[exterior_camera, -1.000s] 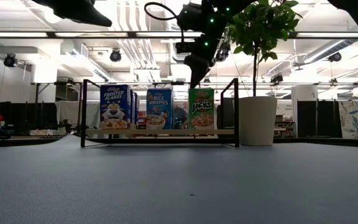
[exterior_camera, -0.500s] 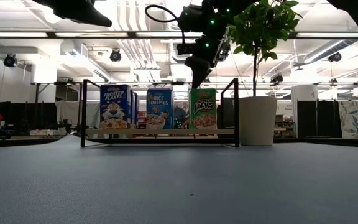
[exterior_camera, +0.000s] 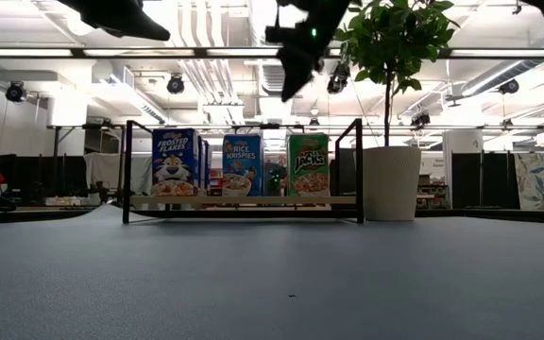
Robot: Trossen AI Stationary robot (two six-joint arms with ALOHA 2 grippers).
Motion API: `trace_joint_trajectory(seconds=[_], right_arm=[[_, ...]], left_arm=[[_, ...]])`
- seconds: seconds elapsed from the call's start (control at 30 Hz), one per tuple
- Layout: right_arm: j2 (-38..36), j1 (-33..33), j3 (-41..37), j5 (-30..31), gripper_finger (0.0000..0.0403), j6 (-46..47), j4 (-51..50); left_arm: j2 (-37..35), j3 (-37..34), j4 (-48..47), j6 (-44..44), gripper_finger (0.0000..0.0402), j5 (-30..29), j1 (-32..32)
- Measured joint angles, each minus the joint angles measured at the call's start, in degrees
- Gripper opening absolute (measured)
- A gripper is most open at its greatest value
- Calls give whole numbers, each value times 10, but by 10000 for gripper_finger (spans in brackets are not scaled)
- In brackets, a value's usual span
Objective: Stack cereal on shelf
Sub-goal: Put the green cereal box on the shelf aligned with the other green cereal boxes
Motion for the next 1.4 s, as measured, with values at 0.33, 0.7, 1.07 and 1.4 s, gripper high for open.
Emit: trace_joint_trajectory(seconds=[0.33, 0.7, 1.07, 1.4], right_arm=[[-52, 133, 3, -69, 13, 29, -41], [-77, 305, -25, -155, 13, 235, -217], [-157, 572, -133, -151, 13, 591, -296], [-192, 711, -256, -114, 13, 825, -284]], left_arm=[[0, 0, -16, -73, 0, 0, 0], [0, -4, -24, -125, 0, 1, -1], [1, -4, -23, -146, 0, 0, 0], [1, -3, -19, -142, 0, -1, 0]])
